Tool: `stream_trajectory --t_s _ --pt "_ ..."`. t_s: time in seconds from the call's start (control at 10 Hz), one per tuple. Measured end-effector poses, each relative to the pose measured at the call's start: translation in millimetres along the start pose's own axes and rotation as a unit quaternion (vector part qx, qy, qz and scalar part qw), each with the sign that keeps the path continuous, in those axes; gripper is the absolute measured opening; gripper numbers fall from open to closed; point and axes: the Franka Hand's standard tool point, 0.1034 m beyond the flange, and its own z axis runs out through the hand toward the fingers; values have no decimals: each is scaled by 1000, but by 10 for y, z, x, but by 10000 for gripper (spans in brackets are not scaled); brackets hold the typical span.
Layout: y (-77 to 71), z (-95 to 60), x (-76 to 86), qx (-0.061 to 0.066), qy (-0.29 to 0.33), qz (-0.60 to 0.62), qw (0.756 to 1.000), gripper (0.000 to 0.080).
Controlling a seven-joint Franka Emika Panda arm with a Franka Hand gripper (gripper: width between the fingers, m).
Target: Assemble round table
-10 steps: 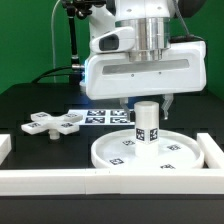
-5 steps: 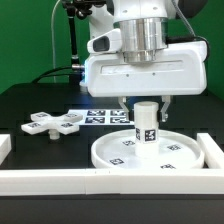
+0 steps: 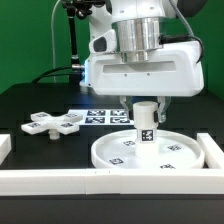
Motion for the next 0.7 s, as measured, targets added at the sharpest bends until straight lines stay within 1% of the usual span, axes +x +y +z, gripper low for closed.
stream_trajectory --t_s 0.1,0.2,0.4,0.5,0.7 --pt "-8 -6 -14 5 -3 60 998 412" --pt "-11 -6 -30 8 -6 105 994 412" --pt "-6 7 -61 15 -18 239 971 412" --pt "-3 7 -65 17 -26 272 962 412" --pt "-18 11 -89 17 -32 363 931 412"
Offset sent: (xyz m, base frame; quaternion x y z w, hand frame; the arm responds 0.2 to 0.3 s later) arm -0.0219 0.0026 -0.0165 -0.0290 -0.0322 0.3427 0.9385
